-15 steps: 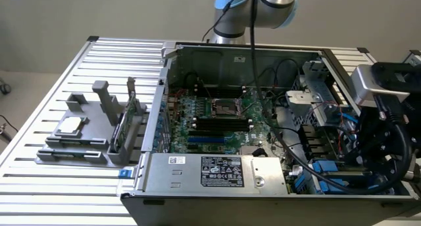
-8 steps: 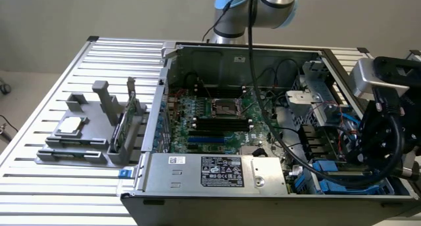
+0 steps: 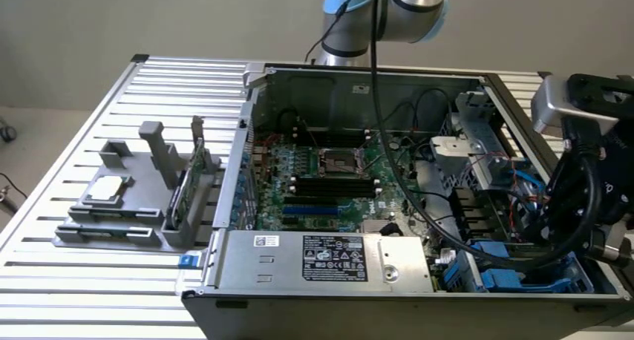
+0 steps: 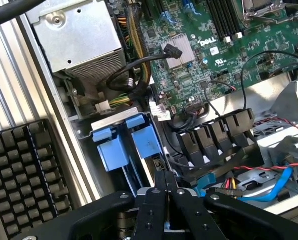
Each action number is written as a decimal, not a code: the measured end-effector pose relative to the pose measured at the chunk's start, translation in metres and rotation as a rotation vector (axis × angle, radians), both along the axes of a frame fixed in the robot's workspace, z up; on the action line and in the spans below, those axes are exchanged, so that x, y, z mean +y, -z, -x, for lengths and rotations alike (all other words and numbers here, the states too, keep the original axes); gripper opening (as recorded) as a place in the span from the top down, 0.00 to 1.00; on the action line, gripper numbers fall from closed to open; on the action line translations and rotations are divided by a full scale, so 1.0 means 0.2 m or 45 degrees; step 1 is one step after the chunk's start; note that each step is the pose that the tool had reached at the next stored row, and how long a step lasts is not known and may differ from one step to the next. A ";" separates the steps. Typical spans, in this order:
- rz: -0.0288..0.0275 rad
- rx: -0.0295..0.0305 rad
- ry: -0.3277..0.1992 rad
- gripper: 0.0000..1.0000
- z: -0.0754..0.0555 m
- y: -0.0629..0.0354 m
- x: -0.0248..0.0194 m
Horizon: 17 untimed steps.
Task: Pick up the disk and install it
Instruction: 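Insert the disk into the insertion slot, then insert the first disk wire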
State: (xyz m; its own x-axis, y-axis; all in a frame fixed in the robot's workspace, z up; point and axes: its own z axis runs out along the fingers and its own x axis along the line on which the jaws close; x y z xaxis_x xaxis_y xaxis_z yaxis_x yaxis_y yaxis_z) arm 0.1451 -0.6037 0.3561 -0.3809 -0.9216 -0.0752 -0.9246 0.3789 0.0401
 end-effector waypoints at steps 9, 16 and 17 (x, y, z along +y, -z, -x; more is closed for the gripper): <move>-0.0013 0.0036 0.046 0.89 0.00 -0.009 0.000; -0.0013 0.0036 0.046 0.89 0.00 -0.008 0.000; -0.0013 0.0036 0.046 0.89 0.00 -0.008 0.000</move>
State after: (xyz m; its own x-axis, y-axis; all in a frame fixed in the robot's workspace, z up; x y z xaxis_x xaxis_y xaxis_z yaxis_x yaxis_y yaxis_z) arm 0.1451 -0.6037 0.3578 -0.4141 -0.9071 -0.0751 -0.9102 0.4120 0.0431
